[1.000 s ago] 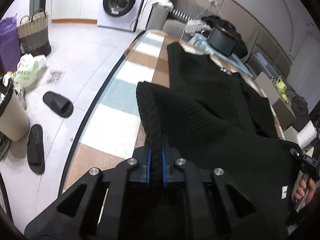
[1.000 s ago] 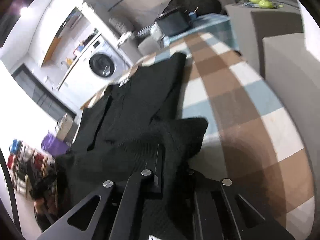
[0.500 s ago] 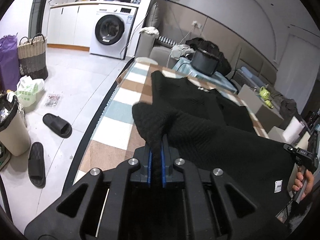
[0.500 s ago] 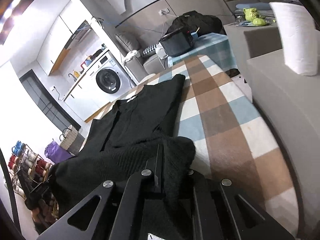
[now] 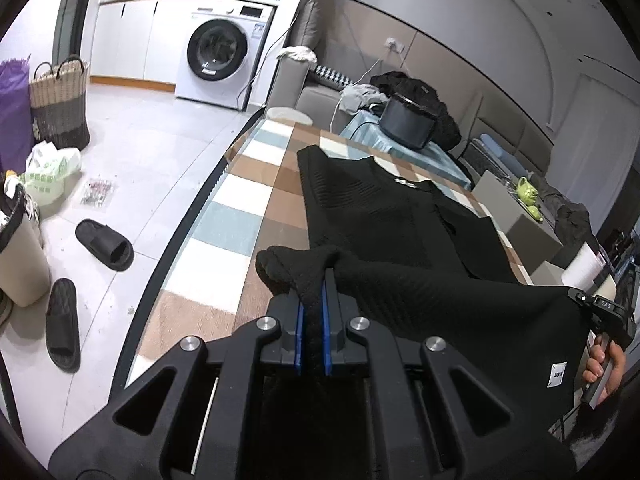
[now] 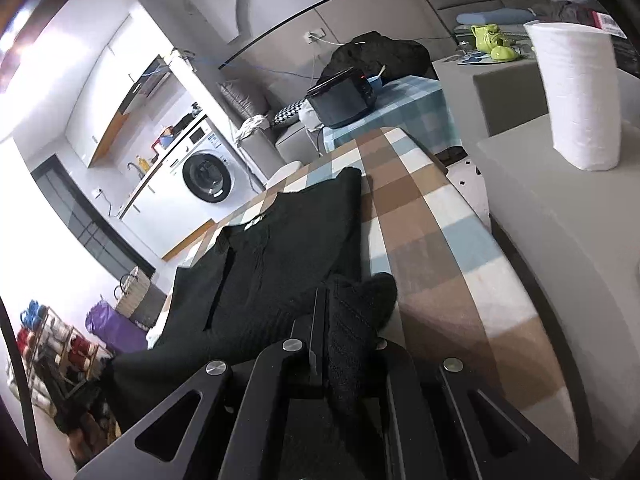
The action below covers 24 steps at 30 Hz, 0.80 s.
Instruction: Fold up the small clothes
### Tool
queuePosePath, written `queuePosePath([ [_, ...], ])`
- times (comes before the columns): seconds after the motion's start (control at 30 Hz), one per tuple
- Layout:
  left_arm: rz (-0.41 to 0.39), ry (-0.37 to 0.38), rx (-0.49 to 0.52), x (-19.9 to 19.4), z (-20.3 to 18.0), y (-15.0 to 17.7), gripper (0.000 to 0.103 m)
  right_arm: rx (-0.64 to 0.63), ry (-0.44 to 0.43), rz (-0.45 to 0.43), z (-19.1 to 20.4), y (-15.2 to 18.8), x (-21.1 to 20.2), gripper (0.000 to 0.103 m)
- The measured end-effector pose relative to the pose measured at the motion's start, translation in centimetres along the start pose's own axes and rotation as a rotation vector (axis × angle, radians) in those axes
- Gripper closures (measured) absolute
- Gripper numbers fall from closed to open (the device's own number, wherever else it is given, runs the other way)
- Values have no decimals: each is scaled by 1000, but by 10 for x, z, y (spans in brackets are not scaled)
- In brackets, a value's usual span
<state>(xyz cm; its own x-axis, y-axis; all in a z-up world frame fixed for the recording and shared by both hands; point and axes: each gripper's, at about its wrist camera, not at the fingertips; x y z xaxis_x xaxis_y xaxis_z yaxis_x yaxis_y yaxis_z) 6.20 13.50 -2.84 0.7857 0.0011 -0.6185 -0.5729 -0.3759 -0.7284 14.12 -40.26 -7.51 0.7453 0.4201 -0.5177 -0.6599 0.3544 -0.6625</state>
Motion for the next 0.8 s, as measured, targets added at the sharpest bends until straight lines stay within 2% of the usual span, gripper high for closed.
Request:
queuePosePath([
  [0.17, 44, -39, -52, 49, 7, -23, 98, 62, 44, -17, 1, -25, 34, 99],
  [0.23, 60, -60, -60, 68, 7, -31, 98, 91, 78, 4, -2, -34, 54, 99],
  [0.3, 98, -93, -58, 88, 6, -35, 98, 97, 121, 50, -5, -37, 73, 94],
  [0.33, 120, -110, -63, 95, 6, -34, 92, 82, 163, 86, -6, -36, 82, 92],
  [0.4, 173, -134, -85, 106, 12, -31, 76, 44, 202, 135, -9, -32, 88, 78],
  [0.43, 180, -131, -96, 107, 15, -27, 64, 32, 208, 143, -10, -30, 87, 72],
  [0.47, 181, -126, -105, 109, 18, -26, 55, 22, 216, 142, -12, -26, 82, 58],
  [0.5, 181, -128, -105, 108, 19, -23, 53, 11, 238, 135, -13, -22, 75, 48],
  [0.6, 206, -139, -73, 112, 19, -19, 47, -17, 287, 118, -19, -13, 60, 36],
  [0.77, 239, -69, -45, 124, 7, -17, 47, 70, 176, 151, -34, -8, 69, 35],
  [0.8, 242, -77, -32, 126, 2, -18, 47, 62, 161, 161, -31, -7, 76, 40],
])
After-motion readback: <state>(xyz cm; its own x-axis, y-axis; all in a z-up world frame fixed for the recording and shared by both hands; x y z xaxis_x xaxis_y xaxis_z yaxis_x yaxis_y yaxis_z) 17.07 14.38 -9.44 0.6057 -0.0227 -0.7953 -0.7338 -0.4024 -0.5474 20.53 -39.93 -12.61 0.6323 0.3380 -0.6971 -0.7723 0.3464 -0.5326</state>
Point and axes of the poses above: each gripper's, at about its wrist camera, not at the fingertips, and x roughly the way its jaws point, z to its left, y to its underside, and after that the axes turned 4 degrees about -y, right-handed
